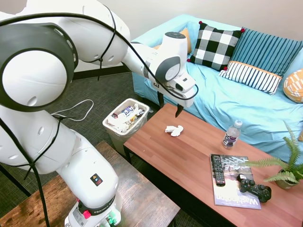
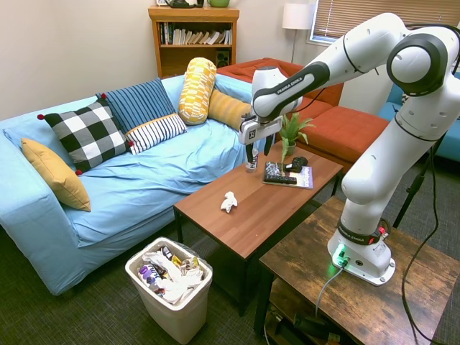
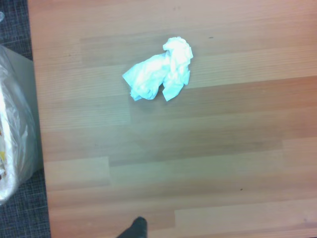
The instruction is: Throw the tissue in the trash bin
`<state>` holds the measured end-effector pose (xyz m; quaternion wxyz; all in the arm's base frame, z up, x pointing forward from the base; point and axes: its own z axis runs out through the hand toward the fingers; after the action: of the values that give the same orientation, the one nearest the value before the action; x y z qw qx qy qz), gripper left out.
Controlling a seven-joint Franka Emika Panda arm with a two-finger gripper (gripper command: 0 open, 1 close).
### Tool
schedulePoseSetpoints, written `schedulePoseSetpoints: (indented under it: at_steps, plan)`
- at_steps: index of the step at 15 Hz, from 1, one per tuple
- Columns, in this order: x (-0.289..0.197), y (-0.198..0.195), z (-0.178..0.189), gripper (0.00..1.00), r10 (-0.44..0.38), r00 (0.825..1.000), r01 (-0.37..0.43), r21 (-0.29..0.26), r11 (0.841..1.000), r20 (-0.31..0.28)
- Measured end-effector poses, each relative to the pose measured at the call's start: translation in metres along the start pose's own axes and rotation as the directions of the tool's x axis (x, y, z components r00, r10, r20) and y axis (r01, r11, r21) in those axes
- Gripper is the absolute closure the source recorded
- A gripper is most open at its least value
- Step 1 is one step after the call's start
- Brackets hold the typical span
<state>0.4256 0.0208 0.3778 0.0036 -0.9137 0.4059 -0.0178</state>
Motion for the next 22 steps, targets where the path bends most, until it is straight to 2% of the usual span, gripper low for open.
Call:
schedulePoseSetpoints:
  at_steps: [3, 5, 8, 13, 17, 22]
  plan:
    - [0.003, -0.004, 0.008, 0.0, 0.012, 1.0, -0.012, -0.003, 1.0, 0.006]
    - [0.009, -0.021, 0.03, 0.0, 0.06, 0.998, -0.06, 0.001, 0.998, 0.024]
    - [0.024, -0.055, 0.076, 0.0, 0.141, 0.988, -0.14, -0.021, 0.99, 0.057]
    - [0.052, -0.086, 0.172, 0.0, 0.262, 0.959, -0.251, -0.109, 0.962, 0.108]
    - [0.056, -0.103, 0.236, 0.0, 0.324, 0.941, -0.31, -0.13, 0.942, 0.102]
    - [0.074, -0.118, 0.264, 0.0, 0.374, 0.925, -0.365, -0.124, 0.923, 0.064]
